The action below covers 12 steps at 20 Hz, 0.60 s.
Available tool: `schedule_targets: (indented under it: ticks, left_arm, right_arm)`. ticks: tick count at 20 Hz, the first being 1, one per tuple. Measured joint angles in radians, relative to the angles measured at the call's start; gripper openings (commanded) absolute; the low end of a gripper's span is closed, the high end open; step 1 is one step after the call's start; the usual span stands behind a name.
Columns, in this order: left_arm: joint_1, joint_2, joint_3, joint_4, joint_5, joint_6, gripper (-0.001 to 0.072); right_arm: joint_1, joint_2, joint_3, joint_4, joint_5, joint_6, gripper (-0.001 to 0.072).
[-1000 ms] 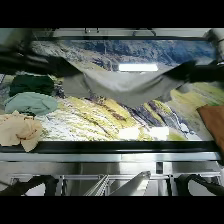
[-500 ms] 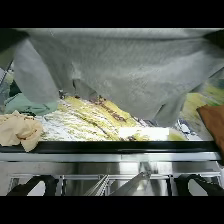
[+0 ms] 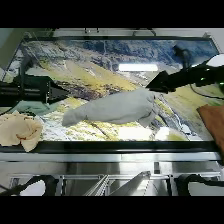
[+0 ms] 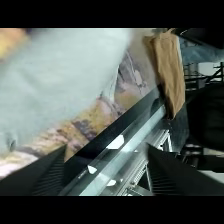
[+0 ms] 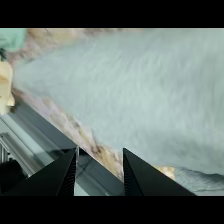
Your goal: Fold the shirts.
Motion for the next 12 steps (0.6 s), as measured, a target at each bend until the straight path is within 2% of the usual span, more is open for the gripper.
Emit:
schedule_targets:
  ticks: [2, 3, 4, 7, 12]
  left_arm:
    - [0.030, -0.089, 0.010, 0.000, 0.000, 0.016, 0.0624]
    - [0.044, -0.127, 0.023, 0.007, -0.007, 0.017, 0.0624]
    - [0.055, -0.156, 0.034, 0.027, -0.013, 0.016, 0.0624]
    - [0.065, -0.207, 0.049, 0.151, -0.011, -0.016, 0.0624]
    - [0.042, -0.232, 0.020, 0.295, 0.060, -0.048, 0.0624]
  right_arm:
    - [-0.026, -0.061, -0.006, -0.008, 0.031, -0.016, 0.0327]
    - [-0.038, -0.074, -0.011, -0.009, 0.052, -0.023, 0.0345]
    - [-0.047, -0.080, -0.025, -0.011, 0.071, -0.029, 0.0401]
    - [-0.035, -0.060, -0.119, -0.023, 0.084, -0.060, 0.0402]
    - [0.023, -0.038, -0.303, -0.051, -0.004, -0.093, 0.0379]
